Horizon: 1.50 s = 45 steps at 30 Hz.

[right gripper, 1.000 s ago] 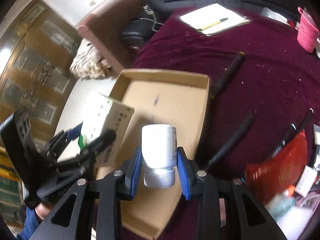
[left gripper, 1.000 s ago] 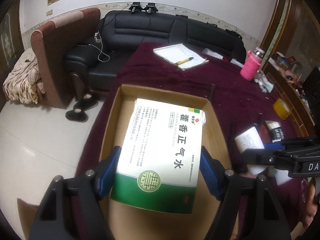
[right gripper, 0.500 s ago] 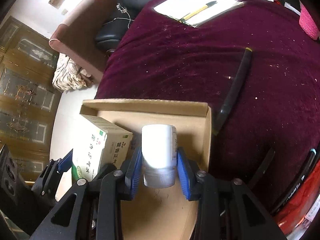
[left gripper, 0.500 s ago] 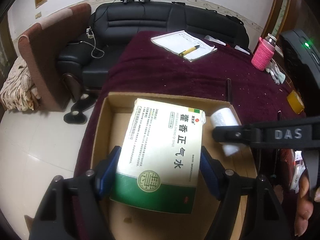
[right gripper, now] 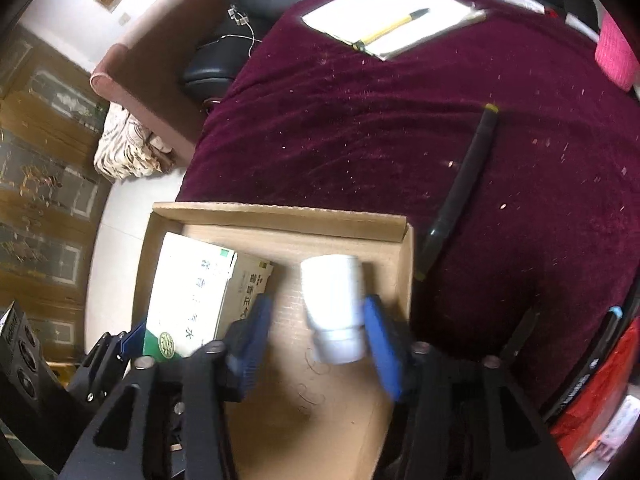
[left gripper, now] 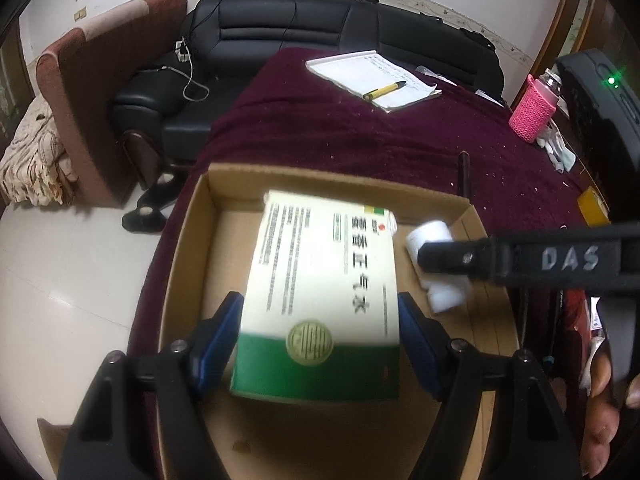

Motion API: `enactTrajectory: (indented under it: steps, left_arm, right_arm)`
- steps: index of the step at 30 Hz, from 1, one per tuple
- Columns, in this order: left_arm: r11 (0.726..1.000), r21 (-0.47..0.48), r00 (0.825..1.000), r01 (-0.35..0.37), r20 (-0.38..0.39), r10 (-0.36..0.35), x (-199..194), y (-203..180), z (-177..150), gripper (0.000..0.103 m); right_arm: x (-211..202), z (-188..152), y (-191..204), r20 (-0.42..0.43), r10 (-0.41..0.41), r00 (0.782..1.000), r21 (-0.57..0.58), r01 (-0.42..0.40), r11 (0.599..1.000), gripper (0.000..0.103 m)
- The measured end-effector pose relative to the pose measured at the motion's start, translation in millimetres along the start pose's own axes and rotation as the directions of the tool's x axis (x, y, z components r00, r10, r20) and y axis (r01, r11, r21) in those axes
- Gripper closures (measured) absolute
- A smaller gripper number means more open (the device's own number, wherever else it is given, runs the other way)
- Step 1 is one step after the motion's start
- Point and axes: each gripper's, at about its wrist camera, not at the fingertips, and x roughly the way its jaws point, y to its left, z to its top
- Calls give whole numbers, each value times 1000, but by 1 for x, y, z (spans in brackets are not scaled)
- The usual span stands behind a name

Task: Organize objects
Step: 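Lower medicine box and pill bottle into the cardboard box while both grippers open, then grasp the pink fluffy pouch with the left gripper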

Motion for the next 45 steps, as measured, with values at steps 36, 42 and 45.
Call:
enactTrajectory:
  steps: [36,42,45]
  left_arm:
    - [967,197,985,162,26,-170,-106,-147,-107,25]
    - [959,237,988,157,-44,-151,-87,-188,-119,25]
    - [963,214,986,164,-60,-155,-82,-189,-119,25]
  right_arm:
    - [-198,-233,-222,204,83,975,276,-139,951,34]
    - [-211,-245,-243,229,91,969,298,-159,941,34]
    - [-214,-248,-252,235,94,967,307,-166,937,33]
